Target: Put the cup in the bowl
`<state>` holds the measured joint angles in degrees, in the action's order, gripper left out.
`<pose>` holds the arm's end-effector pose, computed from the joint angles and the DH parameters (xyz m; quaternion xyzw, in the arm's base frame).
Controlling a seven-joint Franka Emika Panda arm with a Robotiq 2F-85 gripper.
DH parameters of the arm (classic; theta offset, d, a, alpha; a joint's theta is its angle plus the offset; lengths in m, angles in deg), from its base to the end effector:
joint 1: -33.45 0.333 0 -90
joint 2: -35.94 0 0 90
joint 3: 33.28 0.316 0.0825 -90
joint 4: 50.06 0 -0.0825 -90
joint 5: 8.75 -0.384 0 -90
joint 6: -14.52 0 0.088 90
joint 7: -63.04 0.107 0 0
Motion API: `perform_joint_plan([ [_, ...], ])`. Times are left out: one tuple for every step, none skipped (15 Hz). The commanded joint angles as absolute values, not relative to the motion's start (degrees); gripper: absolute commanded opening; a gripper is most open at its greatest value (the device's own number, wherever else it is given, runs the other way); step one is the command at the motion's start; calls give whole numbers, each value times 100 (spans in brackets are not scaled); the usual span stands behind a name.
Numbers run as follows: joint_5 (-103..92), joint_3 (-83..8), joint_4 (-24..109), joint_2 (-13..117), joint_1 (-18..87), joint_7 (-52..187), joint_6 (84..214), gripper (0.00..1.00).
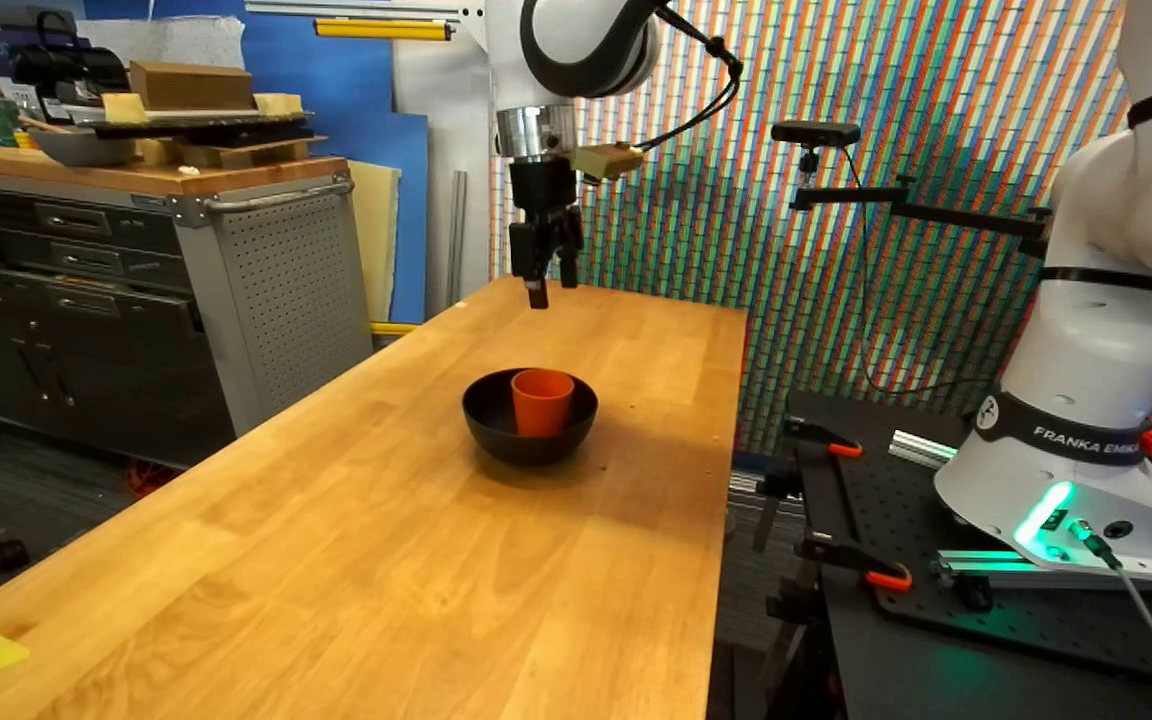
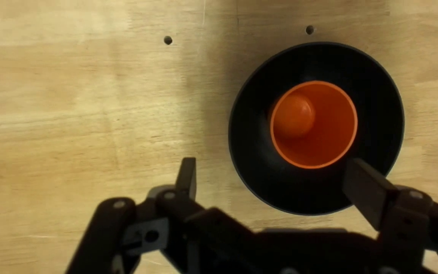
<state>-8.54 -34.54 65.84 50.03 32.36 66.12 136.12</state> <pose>0.5751 -0.0235 0.3172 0.9963 -0.0460 -0.0731 0.0046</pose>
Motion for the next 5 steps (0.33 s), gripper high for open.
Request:
perform_joint_plan([
  [-803, -3488, 6572, 4893, 3235, 6624, 13396, 100],
  [-771, -3510, 6573, 4797, 3228, 6630, 13238, 100],
  [-763, -3521, 6576, 4736, 3222, 6630, 13161, 100],
  [-760, -3523, 6578, 4710, 3220, 6630, 13138, 100],
  [-759, -3523, 6580, 4709, 3220, 6632, 13131, 100],
])
